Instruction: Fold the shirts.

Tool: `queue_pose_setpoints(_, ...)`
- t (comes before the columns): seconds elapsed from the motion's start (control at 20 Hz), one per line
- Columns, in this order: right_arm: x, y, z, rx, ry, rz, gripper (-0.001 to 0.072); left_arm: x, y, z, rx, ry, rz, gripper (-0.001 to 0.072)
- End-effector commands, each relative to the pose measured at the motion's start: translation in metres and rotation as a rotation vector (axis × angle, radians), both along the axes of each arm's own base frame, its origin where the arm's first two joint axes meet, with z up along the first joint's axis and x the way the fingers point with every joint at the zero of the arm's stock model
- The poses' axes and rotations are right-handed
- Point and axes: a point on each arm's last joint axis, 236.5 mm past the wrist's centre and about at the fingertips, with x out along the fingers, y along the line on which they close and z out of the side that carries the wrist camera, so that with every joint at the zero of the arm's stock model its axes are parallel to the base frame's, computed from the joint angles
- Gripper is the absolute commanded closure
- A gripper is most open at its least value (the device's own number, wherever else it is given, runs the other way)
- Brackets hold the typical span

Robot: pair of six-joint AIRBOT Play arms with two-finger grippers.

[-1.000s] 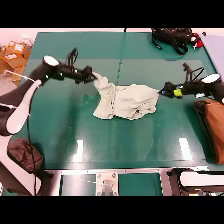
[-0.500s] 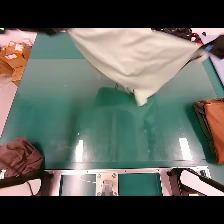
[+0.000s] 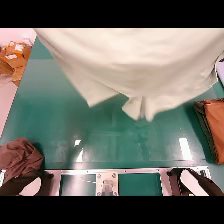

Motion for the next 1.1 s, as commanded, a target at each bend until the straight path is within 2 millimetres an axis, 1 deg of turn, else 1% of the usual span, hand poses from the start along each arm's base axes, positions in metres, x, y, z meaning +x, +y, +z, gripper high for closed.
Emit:
queue_pose_setpoints(0.0, 0.013, -0.006, -0.033, 0.053, 0.084, -0.002, 0.0699, 0.013, 0.006, -0.045, 0.012, 0.119, 0.019, 0.0686)
queue_pose_setpoints(0.05, 0.023, -0.006, -0.06, 0.084, 0.148, 0.007, 0.0699, 0.02, 0.005, -0.071, 0.003, 0.189, 0.014, 0.0686)
queue_pose_setpoints(0.1, 0.033, -0.005, -0.09, 0.108, 0.209, 0.022, 0.0699, 0.026, 0.001, -0.103, -0.019, 0.273, 0.0, 0.0686)
queue_pose_setpoints(0.15, 0.044, 0.0, -0.127, 0.135, 0.279, 0.043, 0.0698, 0.032, -0.006, -0.135, -0.045, 0.347, -0.014, 0.0686)
queue_pose_setpoints(0.2, 0.054, 0.007, -0.164, 0.159, 0.34, 0.059, 0.0698, 0.038, -0.013, -0.173, -0.069, 0.422, -0.02, 0.0686)
queue_pose_setpoints(0.25, 0.065, 0.018, -0.208, 0.187, 0.411, 0.074, 0.0698, 0.042, -0.02, -0.216, -0.082, 0.491, -0.024, 0.0686)
queue_pose_setpoints(0.3, 0.073, 0.028, -0.252, 0.21, 0.482, 0.08, 0.0698, 0.044, -0.028, -0.256, -0.084, 0.551, -0.026, 0.0686)
queue_pose_setpoints(0.35, 0.078, 0.039, -0.299, 0.233, 0.564, 0.08, 0.0698, 0.043, -0.034, -0.301, -0.084, 0.622, -0.014, 0.0686)
queue_pose_setpoints(0.45, 0.085, 0.055, -0.377, 0.258, 0.71, 0.075, 0.0698, 0.039, -0.038, -0.375, -0.077, 0.735, 0.03, 0.0686)
queue_pose_setpoints(0.5, 0.087, 0.06, -0.404, 0.266, 0.769, 0.076, 0.0698, 0.038, -0.036, -0.401, -0.077, 0.782, 0.052, 0.0686)
queue_pose_setpoints(0.55, 0.091, 0.062, -0.426, 0.281, 0.815, 0.072, 0.0697, 0.036, -0.035, -0.42, -0.072, 0.825, 0.06, 0.0686)
queue_pose_setpoints(0.6, 0.093, 0.063, -0.44, 0.297, 0.845, 0.068, 0.0673, 0.036, -0.034, -0.434, -0.071, 0.86, 0.067, 0.0686)
queue_pose_setpoints(0.65, 0.098, 0.059, -0.447, 0.3, 0.858, 0.06, 0.0514, 0.038, -0.033, -0.441, -0.068, 0.871, 0.075, 0.0686)
queue_pose_setpoints(0.7, 0.101, 0.05, -0.445, 0.303, 0.854, 0.05, 0.0395, 0.042, -0.031, -0.446, -0.069, 0.87, 0.086, 0.0685)
queue_pose_setpoints(0.75, 0.104, 0.038, -0.435, 0.312, 0.845, 0.043, 0.0388, 0.046, -0.03, -0.448, -0.069, 0.86, 0.098, 0.0686)
queue_pose_setpoints(0.8, 0.104, 0.023, -0.42, 0.328, 0.84, 0.04, 0.0388, 0.048, -0.028, -0.447, -0.067, 0.851, 0.103, 0.0686)
queue_pose_setpoints(0.85, 0.1, 0.006, -0.405, 0.342, 0.836, 0.031, 0.0389, 0.048, -0.028, -0.447, -0.066, 0.849, 0.104, 0.0686)
queue_pose_setpoints(0.95, 0.082, -0.033, -0.385, 0.36, 0.832, -0.023, 0.0389, 0.046, -0.028, -0.449, -0.052, 0.852, 0.095, 0.0686)
queue_pose_setpoints(1.0, 0.069, -0.049, -0.384, 0.355, 0.847, -0.061, 0.0389, 0.045, -0.028, -0.449, -0.05, 0.856, 0.092, 0.0686)
queue_pose_setpoints(1.05, 0.051, -0.066, -0.389, 0.343, 0.867, -0.104, 0.0377, 0.044, -0.028, -0.449, -0.049, 0.86, 0.089, 0.0686)
